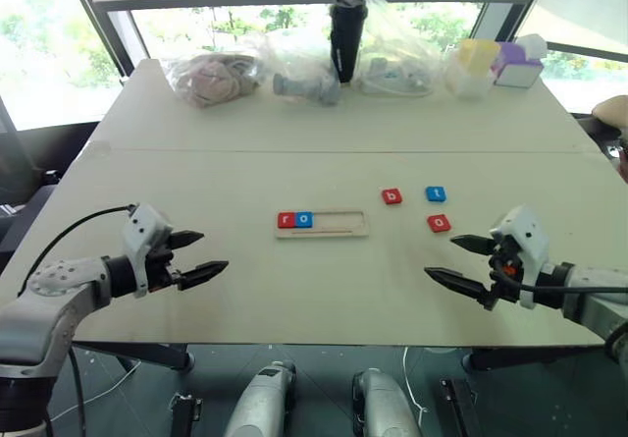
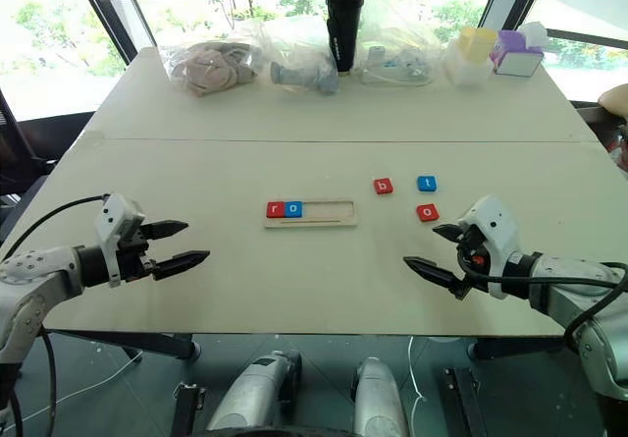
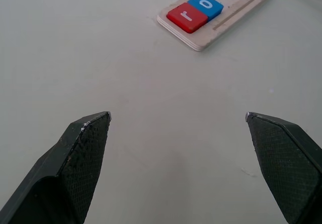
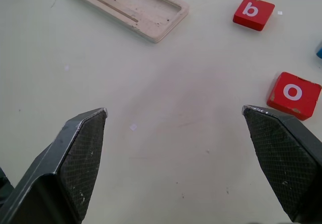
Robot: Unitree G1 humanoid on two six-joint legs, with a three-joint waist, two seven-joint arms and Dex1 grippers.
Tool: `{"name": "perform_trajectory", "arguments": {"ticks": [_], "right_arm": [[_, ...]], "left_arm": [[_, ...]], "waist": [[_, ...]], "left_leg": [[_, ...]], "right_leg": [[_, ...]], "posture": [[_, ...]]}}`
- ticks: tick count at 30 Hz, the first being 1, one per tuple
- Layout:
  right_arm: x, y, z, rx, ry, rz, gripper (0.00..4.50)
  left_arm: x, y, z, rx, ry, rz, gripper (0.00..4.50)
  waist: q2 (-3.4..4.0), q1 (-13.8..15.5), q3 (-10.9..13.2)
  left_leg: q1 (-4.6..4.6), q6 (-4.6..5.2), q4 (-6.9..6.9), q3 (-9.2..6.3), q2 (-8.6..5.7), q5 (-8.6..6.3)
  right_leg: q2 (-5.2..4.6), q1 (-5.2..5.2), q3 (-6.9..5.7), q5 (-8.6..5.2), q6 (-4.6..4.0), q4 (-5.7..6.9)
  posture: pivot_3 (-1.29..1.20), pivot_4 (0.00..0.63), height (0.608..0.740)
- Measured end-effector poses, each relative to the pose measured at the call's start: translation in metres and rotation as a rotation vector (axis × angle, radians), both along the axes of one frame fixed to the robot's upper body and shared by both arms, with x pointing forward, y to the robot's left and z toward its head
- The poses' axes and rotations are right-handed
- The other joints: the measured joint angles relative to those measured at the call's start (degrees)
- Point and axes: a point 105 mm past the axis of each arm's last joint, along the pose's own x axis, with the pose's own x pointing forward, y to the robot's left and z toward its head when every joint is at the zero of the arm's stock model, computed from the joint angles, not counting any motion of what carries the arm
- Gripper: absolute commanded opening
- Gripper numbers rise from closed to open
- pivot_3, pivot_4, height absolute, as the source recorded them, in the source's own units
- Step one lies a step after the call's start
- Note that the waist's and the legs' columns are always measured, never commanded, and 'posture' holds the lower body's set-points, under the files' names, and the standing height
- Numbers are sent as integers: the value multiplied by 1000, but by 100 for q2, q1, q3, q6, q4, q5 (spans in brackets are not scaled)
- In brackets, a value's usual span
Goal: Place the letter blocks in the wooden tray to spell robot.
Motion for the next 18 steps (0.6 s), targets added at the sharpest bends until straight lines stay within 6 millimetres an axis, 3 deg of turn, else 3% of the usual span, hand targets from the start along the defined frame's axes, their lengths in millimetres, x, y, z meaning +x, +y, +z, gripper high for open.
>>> {"name": "perform_trajectory", "arguments": {"ticks": [18], "right_arm": [[9, 9, -7, 21, 19, 25, 4458]], "left_arm": [[1, 4, 6, 4, -17, 47, 4500]], "waist": [[0, 8, 0]], "left_leg": [[2, 1, 13, 0, 0, 1]], "right_leg": [[3, 5, -1, 2, -1, 6]], "posture": [[0, 150, 740]]}}
